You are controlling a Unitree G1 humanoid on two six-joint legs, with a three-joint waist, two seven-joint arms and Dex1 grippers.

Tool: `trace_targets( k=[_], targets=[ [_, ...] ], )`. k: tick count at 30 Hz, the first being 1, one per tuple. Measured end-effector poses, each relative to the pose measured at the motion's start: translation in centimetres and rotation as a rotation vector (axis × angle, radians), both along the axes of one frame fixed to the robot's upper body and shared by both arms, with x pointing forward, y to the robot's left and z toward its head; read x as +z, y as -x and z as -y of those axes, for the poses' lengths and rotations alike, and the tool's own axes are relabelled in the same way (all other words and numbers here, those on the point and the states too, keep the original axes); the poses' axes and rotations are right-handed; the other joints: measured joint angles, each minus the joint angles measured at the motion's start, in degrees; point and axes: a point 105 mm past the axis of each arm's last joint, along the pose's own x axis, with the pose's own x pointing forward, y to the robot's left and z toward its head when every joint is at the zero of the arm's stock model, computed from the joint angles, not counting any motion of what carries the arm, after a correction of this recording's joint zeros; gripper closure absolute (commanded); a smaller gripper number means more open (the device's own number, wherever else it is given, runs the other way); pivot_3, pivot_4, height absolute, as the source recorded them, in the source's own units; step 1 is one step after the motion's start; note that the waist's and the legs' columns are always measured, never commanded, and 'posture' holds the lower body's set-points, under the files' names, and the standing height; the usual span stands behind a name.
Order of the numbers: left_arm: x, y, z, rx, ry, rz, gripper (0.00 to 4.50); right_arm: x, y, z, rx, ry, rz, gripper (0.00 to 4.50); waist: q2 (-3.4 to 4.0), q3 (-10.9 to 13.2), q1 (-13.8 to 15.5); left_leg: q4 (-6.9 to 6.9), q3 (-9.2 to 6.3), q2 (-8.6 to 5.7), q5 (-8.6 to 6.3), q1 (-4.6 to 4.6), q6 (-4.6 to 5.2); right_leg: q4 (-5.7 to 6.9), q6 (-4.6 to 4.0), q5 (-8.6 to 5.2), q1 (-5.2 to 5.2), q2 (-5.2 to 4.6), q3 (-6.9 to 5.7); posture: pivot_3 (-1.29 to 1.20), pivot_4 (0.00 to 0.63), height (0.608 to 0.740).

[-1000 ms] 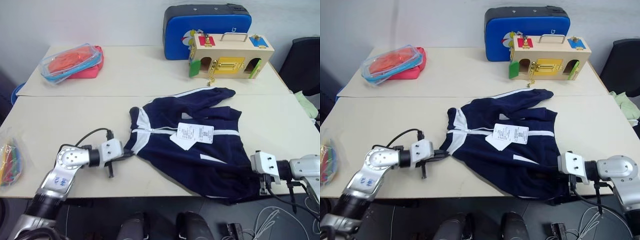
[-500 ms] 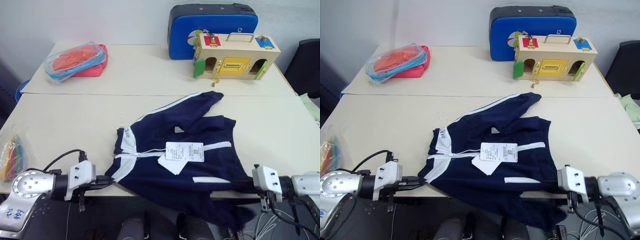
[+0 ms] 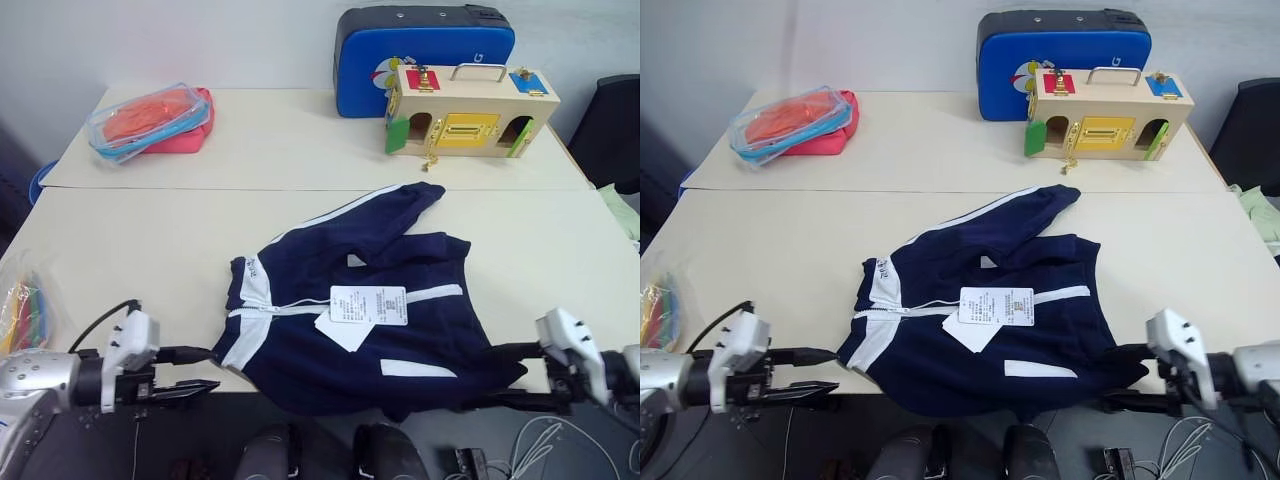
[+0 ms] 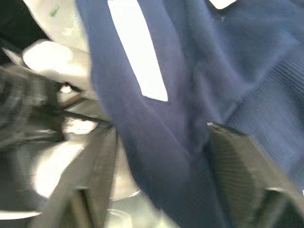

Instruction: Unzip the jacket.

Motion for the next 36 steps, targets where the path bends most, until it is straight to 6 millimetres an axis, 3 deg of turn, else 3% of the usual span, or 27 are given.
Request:
trace_targets(
  k=[2, 4, 8, 12, 15, 18, 24, 31, 33, 36],
  targets=[
    [1.0, -0.4, -0.4, 0.021, 0.031, 0.022, 1.64, 1.0, 0.0, 0.5, -0.041, -0.041, -0.04, 0.02, 0.01, 0.0, 0.1, -0.01, -0.02, 0.0, -0.01, -0.01, -0.01, -0.02, -0.02, -0.01, 0.0, 0.0, -0.02, 0.0, 0.15, 0.74],
    [2.1, -1.2, -0.5, 0.029, 0.039, 0.085, 1.28, 1.8, -0.8, 0.9, -0.065, -0.054, -0.02, 0.0, 0.03, 0.0, 0.1, 0.01, -0.02, -0.01, -0.1, -0.03, -0.17, -0.04, -0.02, -0.01, 0.0, -0.01, -0.02, 0.0, 0.15, 0.74],
    [3.4, -2.8, 0.0, 0.031, 0.057, 0.197, 0.17, 3.7, -4.9, 0.6, -0.115, -0.071, 0.224, 0.0, 0.07, 0.0, -0.2, -0.02, 0.04, -0.03, 0.0, -0.02, -0.62, -0.05, -0.01, 0.0, -0.01, 0.04, -0.03, 0.0, 0.15, 0.74],
    [3.0, -5.3, 2.3, -0.018, 0.056, 0.324, 0.02, 2.8, -10.2, -3.9, -0.081, -0.072, 0.362, 0.0, 0.1, 0.1, -0.6, -0.04, 0.25, -0.04, 0.3, -0.08, -0.54, 0.18, 0.0, 0.0, -0.24, 0.14, 0.05, 0.0, 0.15, 0.74],
    [1.7, -6.3, 3.4, -0.056, 0.041, 0.32, 0.02, 1.8, -12.6, -7.0, -0.069, -0.082, 0.317, 0.0, 0.12, 0.1, -0.4, 0.02, 0.32, -0.08, 0.56, -0.6, -0.51, 0.53, 0.0, 0.0, -0.82, 0.17, 0.08, 0.0, 0.15, 0.74],
    [0.7, -7.2, 4.3, -0.101, 0.02, 0.329, 0.02, 0.9, -13.2, -8.8, -0.012, -0.05, 0.245, 0.0, 0.12, 0.1, 0.1, 0.1, 0.22, -0.16, 0.71, -0.95, -0.43, 0.56, 0.0, 0.01, -0.99, 0.37, -0.07, 0.0, 0.15, 0.74],
    [-0.3, -9.6, 5.8, -0.125, 0.016, 0.365, 0.02, -0.5, -12.6, -10.4, 0.079, -0.029, 0.107, 0.0, 0.11, 0.1, 0.0, 0.27, 0.29, -0.33, 0.72, -0.96, -0.1, 0.51, 0.34, 0.22, -0.89, 0.32, -0.06, 0.0, 0.15, 0.74],
    [-1.3, -10.8, 7.3, -0.158, -0.006, 0.363, 0.02, 0.0, -11.2, -11.7, 0.171, -0.044, 0.056, 0.0, 0.1, 0.1, -0.5, 0.2, 0.29, -0.3, 0.74, -0.95, -0.11, 0.5, 0.36, 0.24, -0.91, 0.17, -0.09, 0.0, 0.15, 0.74],
    [-1.5, -10.9, 7.2, -0.154, -0.014, 0.361, 0.02, 0.3, -11.1, -11.9, 0.188, -0.039, 0.079, 0.0, 0.09, 0.1, -0.5, 0.21, 0.29, -0.3, 0.75, -0.95, -0.12, 0.51, 0.36, 0.24, -0.92, 0.18, -0.1, 0.0, 0.15, 0.74],
    [-1.6, -10.9, 7.3, -0.149, -0.013, 0.366, 0.02, 1.0, -12.2, -12.1, 0.192, -0.008, 0.247, 0.0, 0.09, 0.1, -0.4, 0.26, 0.29, -0.32, 0.75, -0.95, -0.11, 0.53, 0.36, 0.24, -0.9, 0.16, -0.09, 0.0, 0.15, 0.74]
  ],
)
